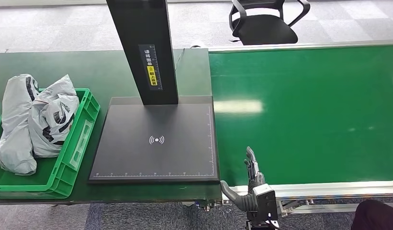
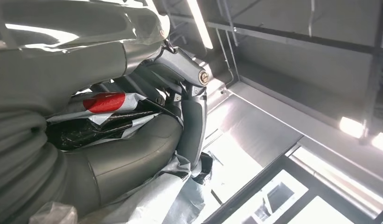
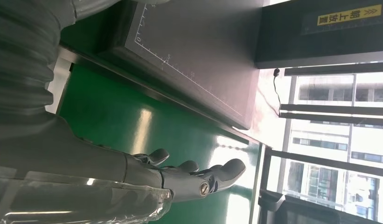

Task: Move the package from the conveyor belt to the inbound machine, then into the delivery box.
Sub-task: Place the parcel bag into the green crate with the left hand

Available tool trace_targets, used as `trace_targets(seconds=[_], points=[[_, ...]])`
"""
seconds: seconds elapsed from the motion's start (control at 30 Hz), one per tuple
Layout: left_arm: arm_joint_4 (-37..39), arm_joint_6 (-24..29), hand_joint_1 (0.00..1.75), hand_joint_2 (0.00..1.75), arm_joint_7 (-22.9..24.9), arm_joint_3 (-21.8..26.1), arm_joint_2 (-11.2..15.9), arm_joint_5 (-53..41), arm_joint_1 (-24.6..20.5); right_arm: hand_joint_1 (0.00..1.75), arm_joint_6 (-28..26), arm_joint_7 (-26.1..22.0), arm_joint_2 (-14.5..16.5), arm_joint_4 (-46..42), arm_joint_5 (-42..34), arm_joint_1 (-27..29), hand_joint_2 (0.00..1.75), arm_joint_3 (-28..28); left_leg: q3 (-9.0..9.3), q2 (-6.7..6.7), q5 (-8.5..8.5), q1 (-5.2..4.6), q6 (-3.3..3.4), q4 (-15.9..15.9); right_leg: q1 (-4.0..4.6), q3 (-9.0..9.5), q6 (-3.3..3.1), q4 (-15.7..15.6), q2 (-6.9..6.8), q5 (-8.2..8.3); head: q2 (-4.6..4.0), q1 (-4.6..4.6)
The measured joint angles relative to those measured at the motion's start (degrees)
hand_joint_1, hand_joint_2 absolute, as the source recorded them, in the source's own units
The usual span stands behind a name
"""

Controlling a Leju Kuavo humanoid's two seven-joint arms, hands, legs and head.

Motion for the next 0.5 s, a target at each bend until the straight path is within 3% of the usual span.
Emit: trace_targets(seconds=[0.27, 0.5], points=[[-2.30, 5.68, 1.75, 1.75, 0.13, -5.00, -5.30, -8.62, 1.11, 0.00, 0.50, -0.01, -0.03, 0.00, 0.05, -0.95, 1.75, 0.21, 0.20, -0.32, 0.12, 0.04, 0.05, 0.00, 0.05, 0.33, 0.00, 0.02, -0.24, 0.03, 0.00, 0.00], [-0.19, 7.23, 1.75, 1.75, 2.63, -10.16, -3.81, -10.89, -4.68, 0.00, 0.76, 0.02, -0.02, 0.01, 0.23, -1.16, 1.75, 0.31, 0.30, -0.42, 0.17, 0.08, 0.03, 0.01, 0.08, 0.33, -0.02, 0.02, -0.35, 0.04, 0.00, -0.01]])
